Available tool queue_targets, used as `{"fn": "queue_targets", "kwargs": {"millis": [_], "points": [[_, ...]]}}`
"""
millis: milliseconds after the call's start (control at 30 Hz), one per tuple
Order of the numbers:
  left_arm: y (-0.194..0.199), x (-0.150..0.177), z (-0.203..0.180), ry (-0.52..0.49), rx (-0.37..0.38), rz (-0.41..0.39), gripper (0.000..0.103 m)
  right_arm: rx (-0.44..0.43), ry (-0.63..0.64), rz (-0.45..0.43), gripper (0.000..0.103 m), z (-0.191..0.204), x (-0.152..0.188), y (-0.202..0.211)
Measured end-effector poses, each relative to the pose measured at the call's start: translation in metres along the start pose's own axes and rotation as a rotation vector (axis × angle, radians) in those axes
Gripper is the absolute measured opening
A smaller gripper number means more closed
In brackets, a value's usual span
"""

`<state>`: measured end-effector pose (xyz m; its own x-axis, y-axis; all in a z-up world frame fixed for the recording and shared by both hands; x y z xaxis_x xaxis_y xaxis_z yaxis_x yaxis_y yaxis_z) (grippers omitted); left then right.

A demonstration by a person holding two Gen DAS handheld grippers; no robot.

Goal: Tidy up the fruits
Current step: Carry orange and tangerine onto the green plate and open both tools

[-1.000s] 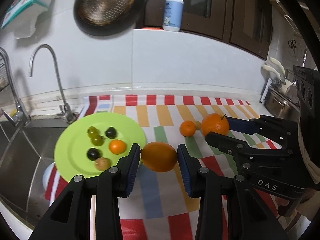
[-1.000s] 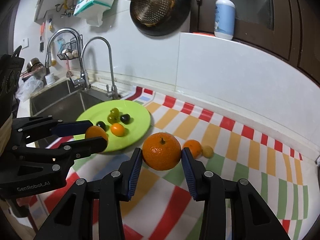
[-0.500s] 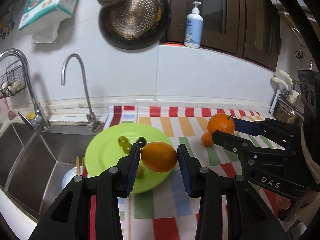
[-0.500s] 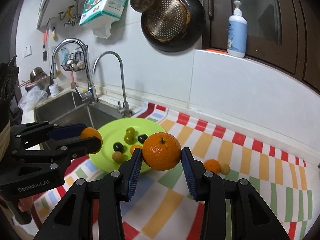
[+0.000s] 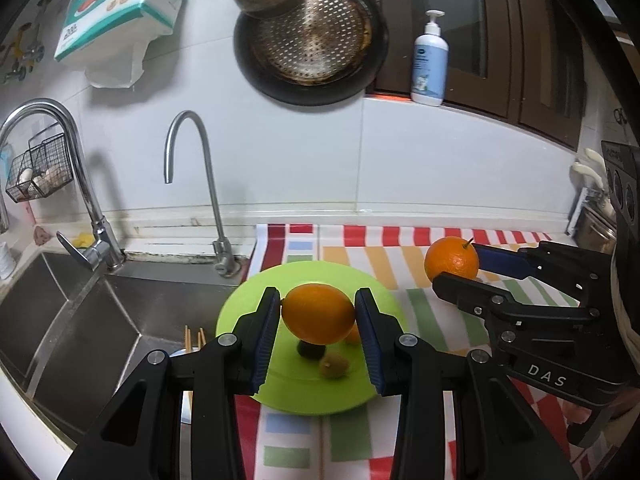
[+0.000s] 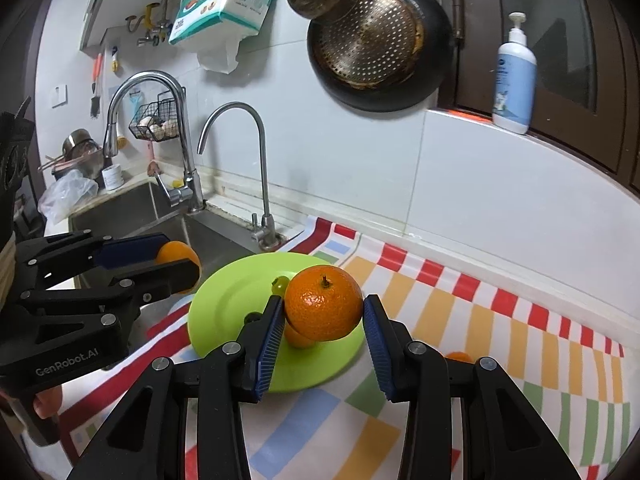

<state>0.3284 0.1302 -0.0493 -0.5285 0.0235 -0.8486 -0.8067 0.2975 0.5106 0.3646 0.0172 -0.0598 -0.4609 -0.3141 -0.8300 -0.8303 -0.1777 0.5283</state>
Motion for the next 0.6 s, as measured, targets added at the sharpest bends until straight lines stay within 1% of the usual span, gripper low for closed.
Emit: {"fn": "queue_targets", "kwargs": {"millis": [133, 300, 600], "points": [[-0.011, 0.001, 0.013, 0.021, -0.008, 0.015, 0.038, -0.011, 0.013, 0.017, 0.042, 0.006, -0.004, -0.016], [-0.026, 0.005, 0.029, 0.043, -0.028, 0.037, 0.038, -0.029, 0.012, 0.06, 0.042, 0.011, -0.003, -0.042], [-0.063, 0.017, 0.052, 0.076, -0.034, 0.099, 0.038, -0.058, -0.006, 0.149, 0.042, 0.016, 0.011, -0.089]]}}
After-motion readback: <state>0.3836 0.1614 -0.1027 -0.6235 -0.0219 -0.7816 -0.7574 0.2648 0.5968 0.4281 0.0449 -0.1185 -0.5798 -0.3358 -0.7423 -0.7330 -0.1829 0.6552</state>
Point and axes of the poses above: each gripper's, at about its wrist camera, not at the fingertips, and y roughly against the way its jaws point, z to its left, x to its underside, the point moved 10 cm from there along -y, roughly the way its jaws point, and after that the axes turned 14 degrees about x, right-handed, at the moved point
